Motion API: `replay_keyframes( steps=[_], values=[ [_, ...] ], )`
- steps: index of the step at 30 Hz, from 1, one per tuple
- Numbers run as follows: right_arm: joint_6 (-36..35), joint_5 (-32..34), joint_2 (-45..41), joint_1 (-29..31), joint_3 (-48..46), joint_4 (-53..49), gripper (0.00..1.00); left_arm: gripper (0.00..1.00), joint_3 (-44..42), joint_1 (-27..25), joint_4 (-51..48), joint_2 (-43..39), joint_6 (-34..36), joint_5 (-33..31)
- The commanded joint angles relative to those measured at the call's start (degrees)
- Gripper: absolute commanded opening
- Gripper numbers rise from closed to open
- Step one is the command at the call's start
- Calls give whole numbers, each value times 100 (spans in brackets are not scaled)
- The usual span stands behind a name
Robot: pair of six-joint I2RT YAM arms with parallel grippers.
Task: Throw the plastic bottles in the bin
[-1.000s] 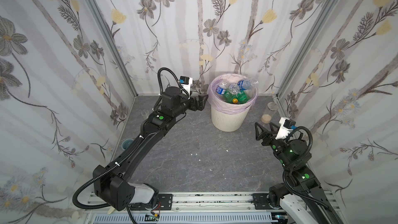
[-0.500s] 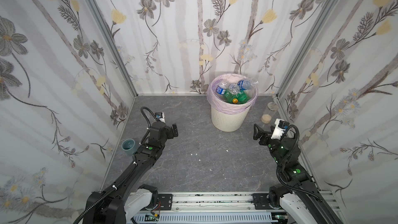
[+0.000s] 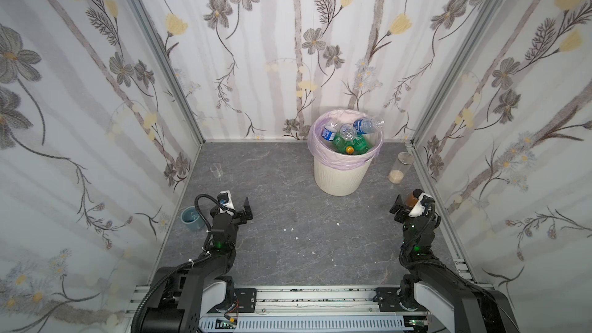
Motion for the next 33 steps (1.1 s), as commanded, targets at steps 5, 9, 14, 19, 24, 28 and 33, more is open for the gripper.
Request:
replay_keyframes(
  steps=[5,9,14,19,24,28,33],
  values=[
    [-504,-709,1825,-17,90,3218,100,100,792,109,1161,1279,146,732],
    [-482,-806,1617,-60,356,2375,100,100,693,283,2260,2199,-28,673],
    [-529,-714,1758,9,732,1888,100,100,737,408,2220,2222,-132,875],
    [-690,-603,1806,142,790,1866,100,100,795,412,2115,2224,-175,777],
    [-698,-612,1834,142,773,1973,100,100,797,418,2096,2225,-178,772],
    [-769,-814,1868,151,856,1861,100,100,803,413,2096,2222,-178,772],
    [-790,-850,1843,148,825,1881,100,100,813,407,2083,2224,-184,734]
  ],
)
